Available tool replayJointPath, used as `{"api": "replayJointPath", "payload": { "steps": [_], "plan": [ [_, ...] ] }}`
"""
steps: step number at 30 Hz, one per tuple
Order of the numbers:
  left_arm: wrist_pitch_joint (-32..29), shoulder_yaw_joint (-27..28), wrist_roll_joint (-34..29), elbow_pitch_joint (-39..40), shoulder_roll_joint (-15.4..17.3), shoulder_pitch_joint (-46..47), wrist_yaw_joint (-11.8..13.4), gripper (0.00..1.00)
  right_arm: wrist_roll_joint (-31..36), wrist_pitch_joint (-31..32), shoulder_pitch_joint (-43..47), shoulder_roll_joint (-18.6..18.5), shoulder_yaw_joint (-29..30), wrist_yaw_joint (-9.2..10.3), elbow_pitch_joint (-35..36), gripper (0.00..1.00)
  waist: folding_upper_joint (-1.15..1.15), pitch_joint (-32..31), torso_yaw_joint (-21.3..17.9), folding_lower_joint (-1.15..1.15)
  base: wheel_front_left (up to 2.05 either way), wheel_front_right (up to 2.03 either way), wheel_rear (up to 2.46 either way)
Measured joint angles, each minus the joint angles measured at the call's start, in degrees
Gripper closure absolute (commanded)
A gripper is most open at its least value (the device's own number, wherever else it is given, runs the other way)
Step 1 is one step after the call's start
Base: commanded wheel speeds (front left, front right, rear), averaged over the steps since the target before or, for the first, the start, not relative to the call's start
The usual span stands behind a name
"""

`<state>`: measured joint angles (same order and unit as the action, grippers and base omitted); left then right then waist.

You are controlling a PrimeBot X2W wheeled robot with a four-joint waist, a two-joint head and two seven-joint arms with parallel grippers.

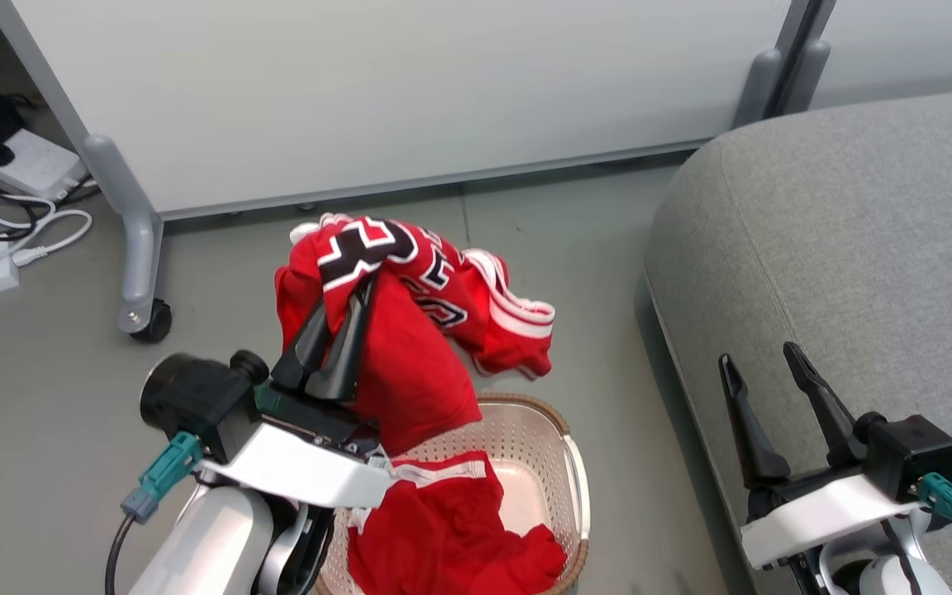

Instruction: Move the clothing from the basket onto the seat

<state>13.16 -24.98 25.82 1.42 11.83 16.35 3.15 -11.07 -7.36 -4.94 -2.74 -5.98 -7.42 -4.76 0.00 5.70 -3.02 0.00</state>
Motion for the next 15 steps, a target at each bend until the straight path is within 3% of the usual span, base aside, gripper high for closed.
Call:
{"api": "replayJointPath", "payload": {
  "steps": [15],
  "plan": [
    [1.3,-0.6,1.3,-1.2,-0.1,-6.8,-1.6,1.0,-0.2,2.3,4.5,0.0,1.0,-0.01,1.9,0.0,0.0,-5.2,1.2,0.0,0.0,0.0,0.0]
  ]
}}
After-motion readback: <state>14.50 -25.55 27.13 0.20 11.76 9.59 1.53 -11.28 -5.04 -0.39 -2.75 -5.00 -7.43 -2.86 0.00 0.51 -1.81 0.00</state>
